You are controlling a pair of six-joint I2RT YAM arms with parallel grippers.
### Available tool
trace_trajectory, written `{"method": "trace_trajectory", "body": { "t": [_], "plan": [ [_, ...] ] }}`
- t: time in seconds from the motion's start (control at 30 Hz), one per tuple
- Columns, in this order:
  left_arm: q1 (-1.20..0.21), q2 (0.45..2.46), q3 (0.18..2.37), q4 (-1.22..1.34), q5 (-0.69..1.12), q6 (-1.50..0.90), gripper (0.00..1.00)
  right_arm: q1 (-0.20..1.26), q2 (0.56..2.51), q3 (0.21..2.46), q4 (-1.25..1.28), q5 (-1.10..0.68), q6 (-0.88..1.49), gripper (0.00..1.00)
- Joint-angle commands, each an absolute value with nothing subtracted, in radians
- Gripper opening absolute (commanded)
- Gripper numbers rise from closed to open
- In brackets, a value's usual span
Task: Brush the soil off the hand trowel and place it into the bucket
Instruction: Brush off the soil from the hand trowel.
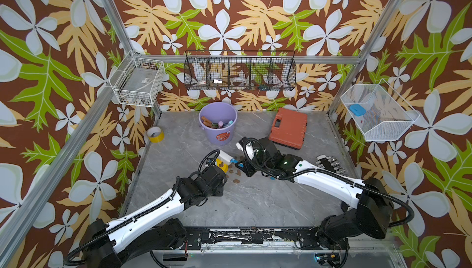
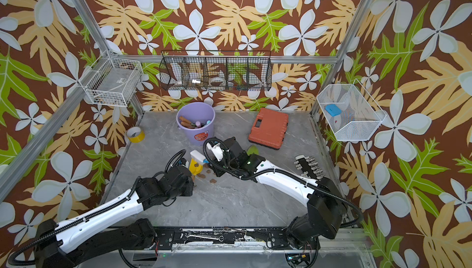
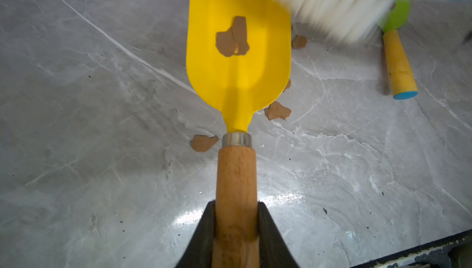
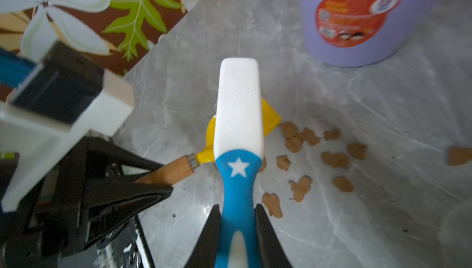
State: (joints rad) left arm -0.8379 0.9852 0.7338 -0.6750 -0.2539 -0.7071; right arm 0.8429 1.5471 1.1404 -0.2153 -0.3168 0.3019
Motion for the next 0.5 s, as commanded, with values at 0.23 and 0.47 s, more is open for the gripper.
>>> {"method": "trace_trajectory", "body": {
  "t": [0.23,0.47],
  "plan": [
    [-0.83,1.031,0.767,-0.699,-0.276,-0.672,0.0,0.845,1.485,1.207,-0.382,-0.042,0.262,0.0],
    [-0.83,1.101,0.84,-0.741,-0.281,-0.6,0.0,0.847,1.567,1.283,-0.589,-0.356,0.189,0.0]
  ]
}}
